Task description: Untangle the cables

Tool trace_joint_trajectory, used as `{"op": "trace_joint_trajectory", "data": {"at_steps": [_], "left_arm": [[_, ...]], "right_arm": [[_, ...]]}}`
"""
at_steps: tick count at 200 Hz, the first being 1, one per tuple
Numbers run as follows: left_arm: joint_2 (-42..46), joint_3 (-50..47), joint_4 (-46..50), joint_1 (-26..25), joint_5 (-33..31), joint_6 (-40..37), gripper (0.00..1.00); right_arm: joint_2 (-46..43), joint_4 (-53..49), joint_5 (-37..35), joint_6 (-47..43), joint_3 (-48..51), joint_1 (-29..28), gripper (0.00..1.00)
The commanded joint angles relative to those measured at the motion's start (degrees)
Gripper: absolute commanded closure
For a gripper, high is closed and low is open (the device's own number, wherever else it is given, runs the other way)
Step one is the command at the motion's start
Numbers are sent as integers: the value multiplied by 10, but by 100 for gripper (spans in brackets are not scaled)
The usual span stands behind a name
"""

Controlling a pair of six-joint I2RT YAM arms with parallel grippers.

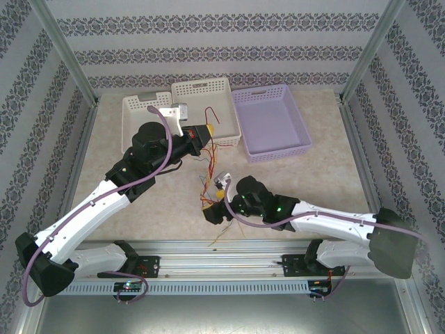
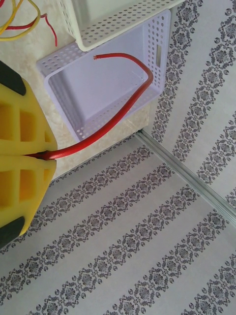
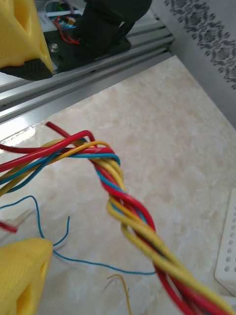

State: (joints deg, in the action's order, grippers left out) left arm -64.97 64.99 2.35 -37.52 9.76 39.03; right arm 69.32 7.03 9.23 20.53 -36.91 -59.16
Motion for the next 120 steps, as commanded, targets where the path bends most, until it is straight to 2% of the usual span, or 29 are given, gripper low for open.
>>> {"op": "trace_joint_trajectory", "data": {"at_steps": [1,19,45,70,104,120], "left_arm": [[2,8,-5,-6,-10,-2,100],[7,9,-1,-7,-14,-5,100],[16,12,19,-6,-30,-18,100],[35,17,52,-5,-61,-41,100],[63,28,131,5,-116,-84,100],[71,36,174,14,-150,-100,100]], "right_arm": [[19,-9,-27,-31,-29,-7,18],[32,-21,-25,-40,-38,-8,28],[32,-45,-44,-44,-40,-8,71],[10,-69,-64,-51,-26,-8,100],[-71,-97,-95,-56,8,0,100],[-125,-103,-68,-55,28,18,100]]}}
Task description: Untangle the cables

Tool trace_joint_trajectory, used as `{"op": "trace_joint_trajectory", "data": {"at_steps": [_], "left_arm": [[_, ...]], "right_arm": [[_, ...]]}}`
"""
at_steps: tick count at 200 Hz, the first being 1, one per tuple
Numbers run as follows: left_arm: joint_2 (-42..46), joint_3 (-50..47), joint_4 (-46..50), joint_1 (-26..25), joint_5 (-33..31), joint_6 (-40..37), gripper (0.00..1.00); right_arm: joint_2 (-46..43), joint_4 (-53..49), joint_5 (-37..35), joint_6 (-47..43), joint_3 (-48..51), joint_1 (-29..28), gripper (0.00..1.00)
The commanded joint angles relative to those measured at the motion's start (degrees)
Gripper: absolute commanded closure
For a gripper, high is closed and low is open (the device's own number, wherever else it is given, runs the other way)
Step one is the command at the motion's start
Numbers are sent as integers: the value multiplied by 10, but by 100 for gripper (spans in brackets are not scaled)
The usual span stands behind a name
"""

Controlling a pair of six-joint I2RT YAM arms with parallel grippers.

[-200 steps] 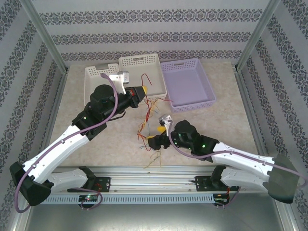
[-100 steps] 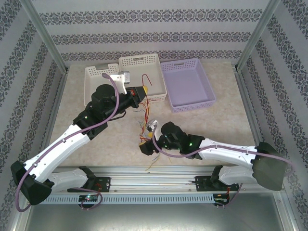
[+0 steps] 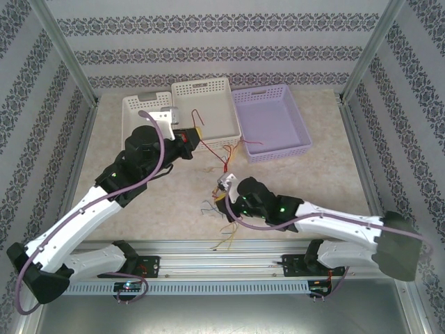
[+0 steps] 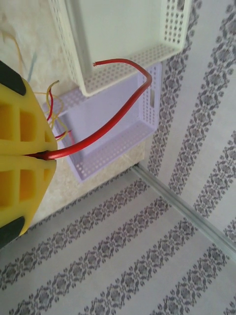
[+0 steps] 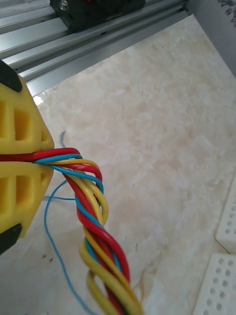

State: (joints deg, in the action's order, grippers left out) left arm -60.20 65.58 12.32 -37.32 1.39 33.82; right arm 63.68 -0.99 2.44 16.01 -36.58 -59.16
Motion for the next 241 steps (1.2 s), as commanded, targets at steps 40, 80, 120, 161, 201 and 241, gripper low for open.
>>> {"op": "trace_joint_trajectory", "data": {"at_steps": [40,80,120,161,201,241], "left_arm": [[20,43,163,53,-98,-59,100],[-14,51,210,98,-40,-54,100],[-59,56,195,103,88,-50,99],[-96,43,139,103,278,-35,60],[-100,-8,66,98,378,-5,30],[-112,-77,-80,85,490,81,21]], "right_arm": [[-199,-15,154,4,58,58,100],[-266,9,275,32,66,74,100],[-218,10,327,39,39,75,100],[-201,46,361,48,21,88,100],[-178,87,409,74,4,123,100],[-153,124,434,96,-12,140,100]]}}
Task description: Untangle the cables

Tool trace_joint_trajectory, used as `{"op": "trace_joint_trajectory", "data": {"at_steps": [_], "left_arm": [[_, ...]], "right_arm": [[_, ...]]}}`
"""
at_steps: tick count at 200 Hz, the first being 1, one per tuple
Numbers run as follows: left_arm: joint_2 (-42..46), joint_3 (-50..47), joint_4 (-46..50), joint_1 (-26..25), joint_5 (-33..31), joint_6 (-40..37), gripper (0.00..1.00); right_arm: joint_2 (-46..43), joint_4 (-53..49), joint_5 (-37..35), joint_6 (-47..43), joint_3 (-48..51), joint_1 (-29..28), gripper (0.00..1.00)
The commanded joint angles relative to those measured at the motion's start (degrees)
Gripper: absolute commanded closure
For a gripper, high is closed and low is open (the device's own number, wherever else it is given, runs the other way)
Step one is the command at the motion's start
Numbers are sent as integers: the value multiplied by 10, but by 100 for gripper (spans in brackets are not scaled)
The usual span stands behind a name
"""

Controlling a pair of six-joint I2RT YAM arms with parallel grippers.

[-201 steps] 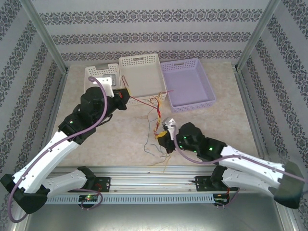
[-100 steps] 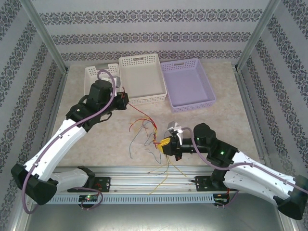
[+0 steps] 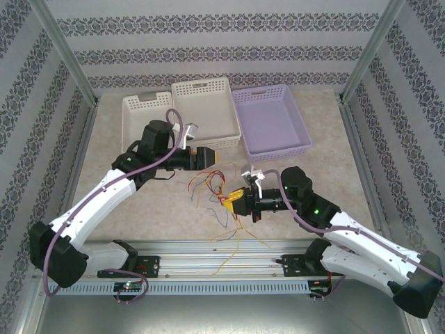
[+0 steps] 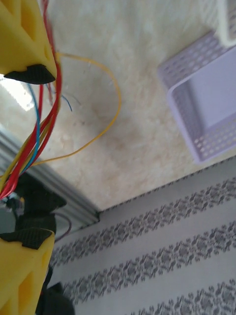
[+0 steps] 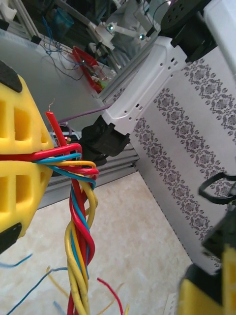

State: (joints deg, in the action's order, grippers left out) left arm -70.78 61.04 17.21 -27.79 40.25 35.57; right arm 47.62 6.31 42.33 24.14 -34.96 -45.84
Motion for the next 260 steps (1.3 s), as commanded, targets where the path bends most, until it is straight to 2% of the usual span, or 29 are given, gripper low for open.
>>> {"op": "trace_joint_trajectory", "data": {"at_steps": [1,48,94,115,139,157,165,178,193,201,216,239,260], "left_arm": [[-6,-33,-134,-10,103,67,20],[-36,-106,-365,-22,195,213,15],[-87,-155,-561,-22,263,343,14],[-109,-172,-650,-22,281,399,18],[-126,-181,-698,-22,295,426,24],[-124,-183,-670,-21,296,407,27],[-118,-177,-619,-20,296,375,27],[-96,-163,-488,-19,280,286,25],[-73,-120,-276,-20,240,154,20],[-68,-103,-220,-20,228,115,20],[-67,-92,-181,-20,215,95,20],[-64,-96,-172,-20,198,80,21],[-41,-126,-208,-20,200,74,22]], "right_arm": [[8,51,36,15,-29,7,100],[23,62,56,18,-47,12,100],[23,27,41,-12,-53,14,100],[15,7,28,-31,-51,19,100],[6,0,21,-36,-49,34,100],[-9,-7,14,-41,-49,48,100],[-18,-14,9,-47,-49,54,100],[-32,-25,8,-57,-50,65,100],[-42,-29,15,-63,-50,77,100],[-44,-28,17,-66,-51,80,100],[-43,-28,23,-69,-53,85,100],[-51,0,32,-53,-43,91,100],[-69,49,50,-21,-27,107,100]]}}
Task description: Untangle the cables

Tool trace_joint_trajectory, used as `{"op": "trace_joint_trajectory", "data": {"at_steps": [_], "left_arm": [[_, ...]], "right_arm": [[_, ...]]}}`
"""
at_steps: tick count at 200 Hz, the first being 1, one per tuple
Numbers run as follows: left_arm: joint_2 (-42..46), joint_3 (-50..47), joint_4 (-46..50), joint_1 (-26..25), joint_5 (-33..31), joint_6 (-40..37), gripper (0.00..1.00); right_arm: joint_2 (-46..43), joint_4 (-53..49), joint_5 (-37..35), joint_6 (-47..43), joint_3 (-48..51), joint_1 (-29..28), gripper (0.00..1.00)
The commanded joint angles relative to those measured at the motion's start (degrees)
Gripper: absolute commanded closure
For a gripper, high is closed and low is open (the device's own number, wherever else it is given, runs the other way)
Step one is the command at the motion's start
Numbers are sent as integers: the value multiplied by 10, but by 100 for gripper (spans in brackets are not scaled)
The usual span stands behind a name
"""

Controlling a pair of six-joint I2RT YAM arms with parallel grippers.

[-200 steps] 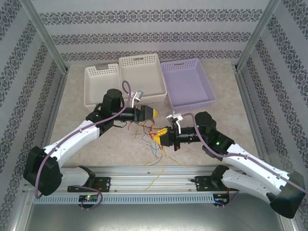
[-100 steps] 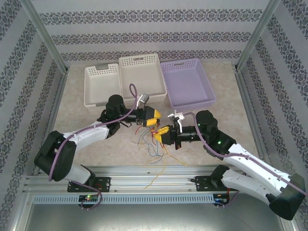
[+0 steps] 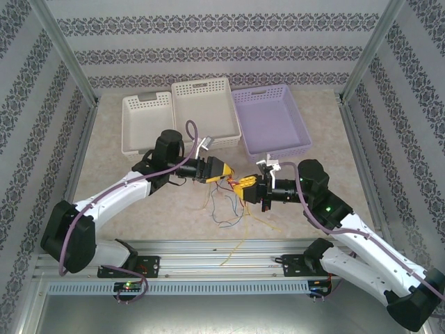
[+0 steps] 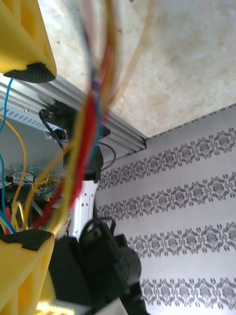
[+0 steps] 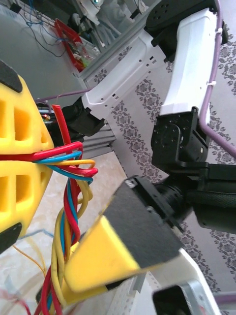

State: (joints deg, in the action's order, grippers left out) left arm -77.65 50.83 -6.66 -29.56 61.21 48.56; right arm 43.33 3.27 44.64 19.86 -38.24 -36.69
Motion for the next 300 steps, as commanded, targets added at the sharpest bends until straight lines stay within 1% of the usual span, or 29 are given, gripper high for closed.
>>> {"op": "trace_joint_trajectory", "data": {"at_steps": [1,22,35,58,75,91,106,118,142,162,173,184,208,228,244,257,272,292,300], "left_arm": [[28,-25,30,-3,-10,-56,22],[39,-39,17,-2,-9,-54,21],[46,-53,-18,-4,-2,-39,21],[69,-72,-35,-4,-25,-35,19],[89,-84,-56,-4,-70,-22,17],[122,-101,-80,-3,-142,-3,13],[141,-116,-110,-4,-197,25,10],[139,-131,-155,-3,-222,62,10],[105,-155,-246,-5,-234,142,8],[77,-160,-298,-7,-232,179,6],[69,-157,-298,-7,-232,182,6],[68,-151,-278,-7,-238,178,6],[79,-145,-244,-7,-264,168,5],[86,-146,-248,-7,-286,175,5],[82,-144,-266,-7,-284,184,5],[72,-144,-288,-8,-274,196,7],[63,-148,-309,-7,-264,204,14],[61,-151,-311,-7,-259,204,25],[62,-152,-312,-7,-257,203,31]], "right_arm": [[-27,81,28,23,6,16,100],[-31,111,49,46,11,26,100],[-29,118,56,52,11,29,100],[-27,137,67,64,15,31,100],[-25,157,78,80,19,29,100],[-30,169,79,87,27,28,100],[-35,182,77,94,37,26,100],[-38,186,76,96,41,21,100],[-38,190,77,93,46,8,100],[-39,190,78,89,47,-4,100],[-39,190,79,86,48,-9,100],[-39,189,81,82,48,-15,100],[-35,188,85,77,50,-24,100],[-34,189,84,75,56,-30,100],[-34,189,83,73,58,-32,100],[-36,187,82,71,58,-31,100],[-37,182,83,69,56,-32,100],[-35,182,80,68,57,-32,100],[-34,184,80,69,58,-31,100]]}}
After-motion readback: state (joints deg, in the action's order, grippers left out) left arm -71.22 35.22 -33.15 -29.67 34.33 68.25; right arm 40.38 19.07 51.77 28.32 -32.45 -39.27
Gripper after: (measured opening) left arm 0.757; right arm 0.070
